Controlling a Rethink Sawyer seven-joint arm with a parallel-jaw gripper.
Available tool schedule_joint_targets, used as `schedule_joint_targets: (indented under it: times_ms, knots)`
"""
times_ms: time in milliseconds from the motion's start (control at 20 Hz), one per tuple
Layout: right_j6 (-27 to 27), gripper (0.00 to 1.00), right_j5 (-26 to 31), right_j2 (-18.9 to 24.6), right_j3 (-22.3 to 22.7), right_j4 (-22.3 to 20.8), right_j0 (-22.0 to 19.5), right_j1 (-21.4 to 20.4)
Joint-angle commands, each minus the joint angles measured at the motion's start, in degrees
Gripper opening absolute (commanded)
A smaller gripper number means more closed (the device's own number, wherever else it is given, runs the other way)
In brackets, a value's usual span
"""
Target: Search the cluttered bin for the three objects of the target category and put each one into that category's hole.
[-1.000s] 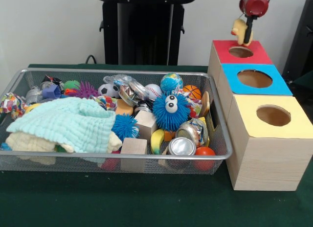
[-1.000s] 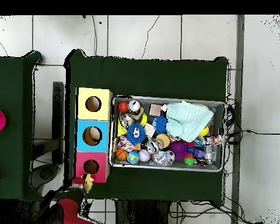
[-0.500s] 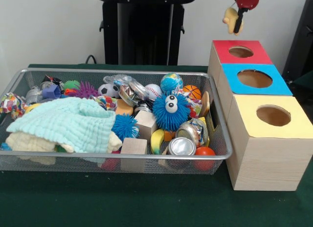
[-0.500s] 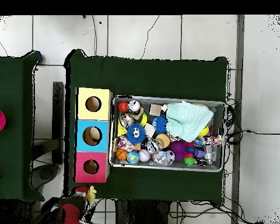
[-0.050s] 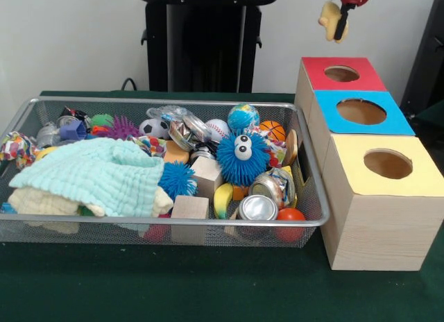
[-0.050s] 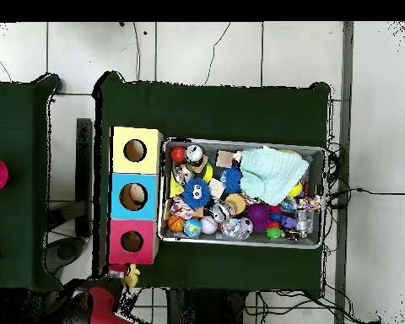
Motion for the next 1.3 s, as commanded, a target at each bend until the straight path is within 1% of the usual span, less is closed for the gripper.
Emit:
schedule_joint_targets:
  times_ms: [50,300,450,550,750,850,900,950,1000,1100,1200,1250,1300]
  knots:
    - [10.29,0.00,5.53,-3.94,-9.44,-0.86,0.81,3.71]
    - [8.36,0.00,3.88,-2.64,-7.86,-0.56,-0.84,2.35]
    - [8.22,0.00,4.70,-3.23,-8.36,-0.90,-0.92,2.38]
    - [7.93,0.00,4.59,-2.81,-8.26,-0.81,-1.29,2.28]
    - [6.87,0.00,1.27,-0.20,-6.56,-0.14,-2.77,2.41]
    - [5.91,0.00,-2.39,2.66,-4.38,0.12,-4.55,2.15]
    - [5.52,0.00,-5.84,5.19,-2.44,0.09,-6.20,1.82]
    - [5.50,0.00,-8.14,7.02,-1.20,-0.16,-7.48,1.59]
    - [5.71,0.00,-12.79,11.13,1.07,-1.34,-10.76,1.12]
    - [6.76,0.00,-16.22,13.95,2.43,-3.06,-13.23,1.11]
    - [6.76,0.00,-15.44,13.59,1.99,-2.90,-13.04,1.03]
    - [6.61,0.00,-14.31,12.71,1.34,-2.51,-12.31,1.19]
    - [6.39,0.00,-12.21,10.80,0.03,-1.78,-10.73,1.63]
